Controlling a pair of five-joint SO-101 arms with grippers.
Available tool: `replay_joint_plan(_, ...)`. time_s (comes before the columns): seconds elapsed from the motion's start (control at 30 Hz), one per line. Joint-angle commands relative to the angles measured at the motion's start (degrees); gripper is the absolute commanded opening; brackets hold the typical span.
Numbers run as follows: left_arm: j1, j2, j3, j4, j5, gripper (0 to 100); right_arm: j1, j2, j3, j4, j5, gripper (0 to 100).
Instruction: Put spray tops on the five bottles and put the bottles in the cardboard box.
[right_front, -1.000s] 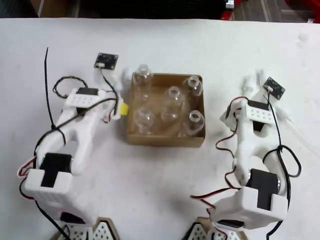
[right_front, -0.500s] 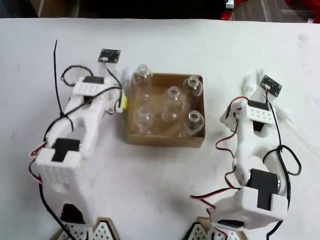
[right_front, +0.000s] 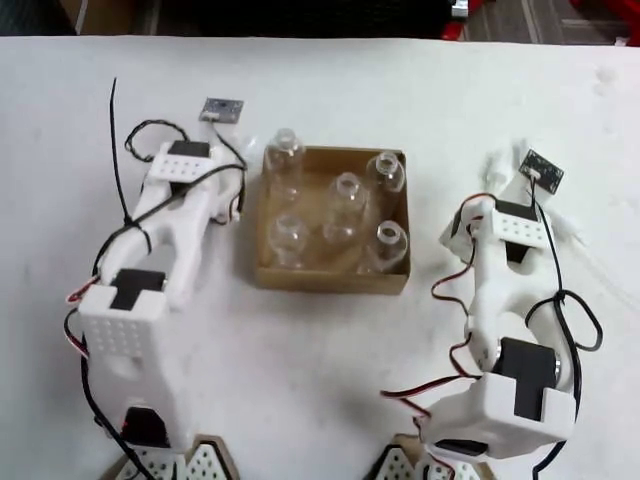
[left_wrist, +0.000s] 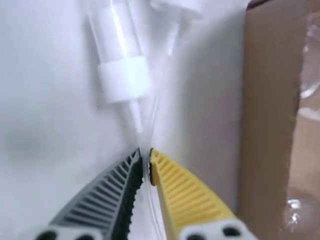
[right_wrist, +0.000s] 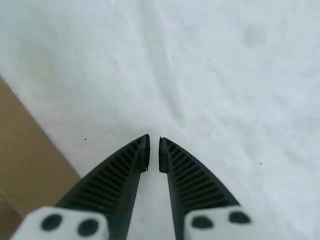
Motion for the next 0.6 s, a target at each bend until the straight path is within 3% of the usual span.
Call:
replay_joint_plan(0.0,-4.62,-1.98,-2.64,4.57,-0.44,2,0.13,-0.31,-1.49,-0.66,0.79,1.7)
replay_joint_plan(0.3,-10.07,-9.54,-2.37,23.47,-20.57,2,0.13,-0.31,-1.49,-0.66,0.79,1.7)
replay_joint_plan(0.57,-13.49,-10.59,-2.64,27.69,-22.68,6,0.13,-0.31,-1.49,-0.66,0.79,1.7)
